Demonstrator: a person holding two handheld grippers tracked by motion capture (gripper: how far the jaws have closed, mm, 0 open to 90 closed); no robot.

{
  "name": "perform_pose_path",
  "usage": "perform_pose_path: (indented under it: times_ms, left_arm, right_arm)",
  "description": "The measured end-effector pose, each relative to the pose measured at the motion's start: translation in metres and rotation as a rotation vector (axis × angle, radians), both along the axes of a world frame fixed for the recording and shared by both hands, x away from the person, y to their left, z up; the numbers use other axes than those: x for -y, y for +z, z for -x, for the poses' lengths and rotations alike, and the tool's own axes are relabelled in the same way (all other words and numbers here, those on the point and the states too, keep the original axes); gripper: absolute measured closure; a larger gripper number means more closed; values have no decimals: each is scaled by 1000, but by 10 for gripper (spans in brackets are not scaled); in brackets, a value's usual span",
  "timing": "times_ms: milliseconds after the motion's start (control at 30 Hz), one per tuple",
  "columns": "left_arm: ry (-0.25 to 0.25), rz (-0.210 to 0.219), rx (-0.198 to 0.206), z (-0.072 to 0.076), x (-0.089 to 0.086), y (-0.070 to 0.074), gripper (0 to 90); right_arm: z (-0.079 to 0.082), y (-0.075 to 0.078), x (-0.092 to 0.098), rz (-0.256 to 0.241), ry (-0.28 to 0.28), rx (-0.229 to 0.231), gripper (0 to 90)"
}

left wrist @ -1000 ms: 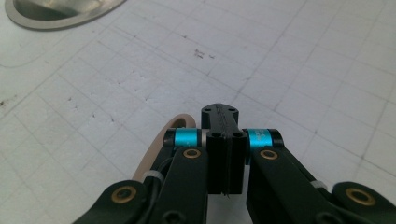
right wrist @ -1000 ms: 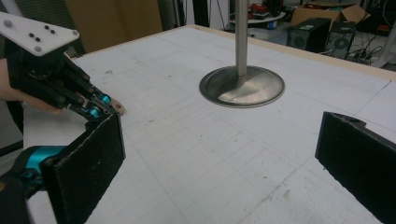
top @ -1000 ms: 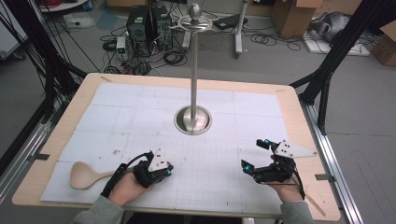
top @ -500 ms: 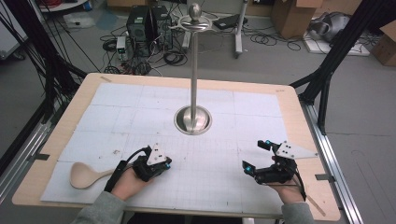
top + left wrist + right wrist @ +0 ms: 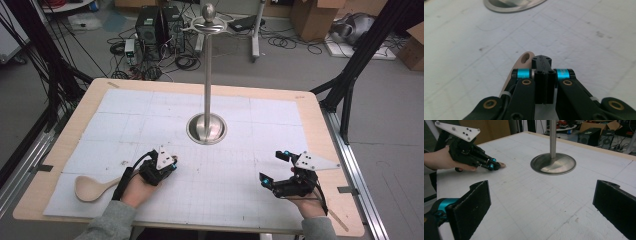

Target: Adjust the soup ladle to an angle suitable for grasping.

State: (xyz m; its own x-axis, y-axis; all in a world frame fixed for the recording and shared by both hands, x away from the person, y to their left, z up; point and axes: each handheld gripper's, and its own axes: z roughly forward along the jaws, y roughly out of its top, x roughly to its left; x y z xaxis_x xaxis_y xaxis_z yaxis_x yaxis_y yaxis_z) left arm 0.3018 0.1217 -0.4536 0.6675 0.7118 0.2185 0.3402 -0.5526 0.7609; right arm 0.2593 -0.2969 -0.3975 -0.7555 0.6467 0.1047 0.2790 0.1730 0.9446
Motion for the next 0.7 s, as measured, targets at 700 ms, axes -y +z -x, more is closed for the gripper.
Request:
perform_pose_path:
  times_ms: [700]
  left_arm:
    - [-132,250,46,28,-77,61,896]
  right_arm:
    - [-12,0,-8,-2,9,13,1]
